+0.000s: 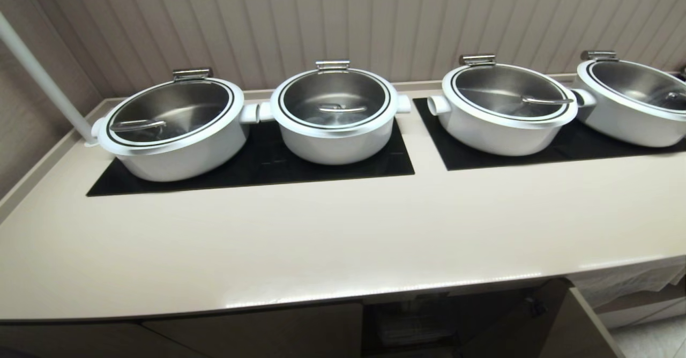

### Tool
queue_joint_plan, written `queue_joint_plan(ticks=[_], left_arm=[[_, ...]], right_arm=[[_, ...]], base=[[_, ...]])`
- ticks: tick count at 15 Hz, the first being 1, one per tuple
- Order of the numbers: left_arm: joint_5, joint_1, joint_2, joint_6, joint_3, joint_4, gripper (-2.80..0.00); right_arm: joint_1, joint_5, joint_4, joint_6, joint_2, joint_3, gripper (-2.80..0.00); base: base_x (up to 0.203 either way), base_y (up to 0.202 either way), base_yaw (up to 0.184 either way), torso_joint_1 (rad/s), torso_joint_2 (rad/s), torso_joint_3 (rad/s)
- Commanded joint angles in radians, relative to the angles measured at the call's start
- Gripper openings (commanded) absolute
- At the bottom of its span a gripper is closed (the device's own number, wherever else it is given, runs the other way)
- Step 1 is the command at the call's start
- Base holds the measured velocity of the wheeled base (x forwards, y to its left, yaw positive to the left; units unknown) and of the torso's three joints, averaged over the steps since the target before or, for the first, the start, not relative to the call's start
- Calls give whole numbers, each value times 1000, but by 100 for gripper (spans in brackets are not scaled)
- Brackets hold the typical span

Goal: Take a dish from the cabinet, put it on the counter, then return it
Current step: Put it back into the cabinet

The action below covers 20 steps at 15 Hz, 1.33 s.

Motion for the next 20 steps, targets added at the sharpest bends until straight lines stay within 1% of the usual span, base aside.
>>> queue_joint_plan(ticks=[1, 20], left_arm=[[1, 0, 0, -1, 0, -1, -280], [1, 0, 0, -1, 0, -1, -280]], right_arm=[[-1, 1, 2, 3, 9, -1, -280], [-9, 0, -11, 3, 23, 9, -280]], base=[[0, 0, 0, 0, 0, 0], [0, 0, 0, 0, 0, 0]])
